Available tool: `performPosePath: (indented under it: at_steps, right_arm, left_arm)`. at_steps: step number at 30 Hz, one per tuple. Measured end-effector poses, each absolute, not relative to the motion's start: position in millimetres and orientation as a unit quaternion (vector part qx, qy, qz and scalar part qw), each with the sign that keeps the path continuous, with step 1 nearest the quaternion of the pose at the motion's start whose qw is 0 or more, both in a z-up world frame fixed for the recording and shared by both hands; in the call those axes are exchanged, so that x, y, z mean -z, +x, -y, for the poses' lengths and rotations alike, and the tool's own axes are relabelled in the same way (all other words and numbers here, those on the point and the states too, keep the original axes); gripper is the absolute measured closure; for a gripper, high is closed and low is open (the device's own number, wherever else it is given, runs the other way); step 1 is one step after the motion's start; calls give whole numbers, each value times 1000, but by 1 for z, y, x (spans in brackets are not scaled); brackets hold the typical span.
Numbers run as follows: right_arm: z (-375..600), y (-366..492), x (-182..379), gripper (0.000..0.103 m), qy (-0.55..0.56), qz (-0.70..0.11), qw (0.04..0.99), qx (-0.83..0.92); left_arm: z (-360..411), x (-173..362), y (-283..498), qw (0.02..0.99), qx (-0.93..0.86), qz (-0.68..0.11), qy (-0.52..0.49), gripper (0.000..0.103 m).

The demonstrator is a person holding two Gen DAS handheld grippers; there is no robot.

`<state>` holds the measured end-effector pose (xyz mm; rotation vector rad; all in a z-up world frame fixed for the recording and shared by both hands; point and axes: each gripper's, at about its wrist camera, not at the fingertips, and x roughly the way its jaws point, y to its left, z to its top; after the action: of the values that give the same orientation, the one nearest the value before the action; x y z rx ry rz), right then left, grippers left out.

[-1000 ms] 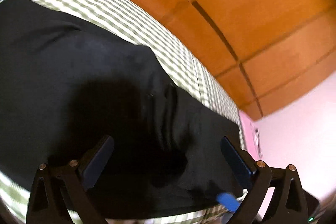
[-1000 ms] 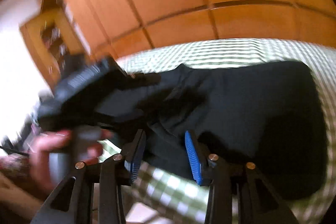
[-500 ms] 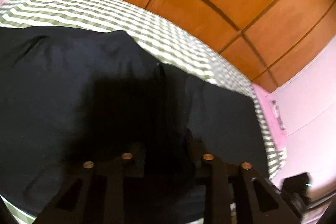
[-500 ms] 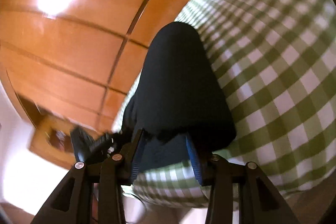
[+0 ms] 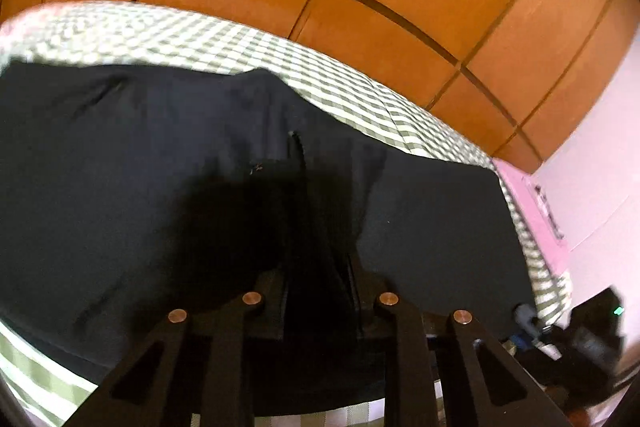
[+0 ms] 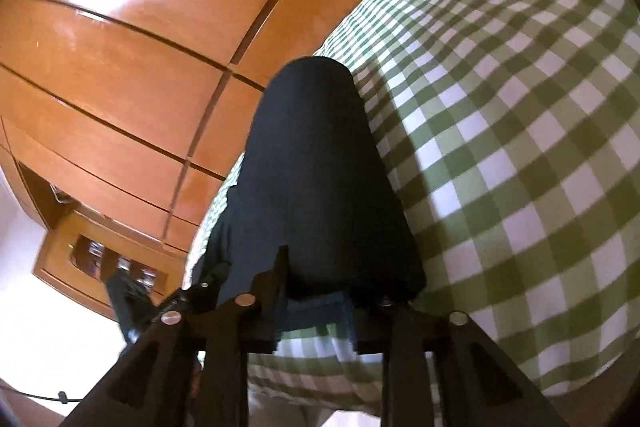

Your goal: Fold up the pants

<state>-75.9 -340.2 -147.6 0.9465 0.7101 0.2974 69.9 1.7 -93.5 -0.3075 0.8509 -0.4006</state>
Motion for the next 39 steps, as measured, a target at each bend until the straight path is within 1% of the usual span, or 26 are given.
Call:
performPosePath:
  at_steps: [2,7,10,13,15,17,24,31,33,35,36,39]
  right_arm:
    - [346,-81,141,72,440,-335,820,-146]
    - [364,-97,129,72,391,-336,843,-152]
    - [376,-114,110,72,320,-322,885,-108]
    - [389,-120,93,72,285,-295,909,-73]
    - [396,-115,82,72,268,-277,921,-58]
    - [397,-103,72,72,247,-267,930,-48]
    - [387,-73,59,72,244,-258,933,-64]
    - [369,-53,58,72,166,-280,944,-48]
    - [370,-40,59,75,167,-289,942,-47]
    - [370,-26,60,81,172,-296,938,-52]
    - [369,-21,61,88,170,-300,937,-54]
    - [358,2,62,92,143,-313,937,-67]
  left_arm:
    - [2,90,67,883,193,-407,-133,79]
    - [-8,79,61,883,182,-405,-149,73]
    - [-12,61,53,908,153,-368,-132,73]
    - [-6,37,47,929,148,-319,-115,71]
    - [4,26,52,933,162,-304,-105,61]
    - [26,18,59,931,189,-298,-93,58]
    - [97,19,74,913,254,-316,-40,58]
    - [119,39,85,896,256,-362,-29,58]
    - [121,44,90,894,249,-371,-27,58]
    - [121,48,95,894,240,-377,-24,58]
    - [120,51,98,894,236,-379,-22,58]
    - [114,60,102,900,208,-384,-2,58]
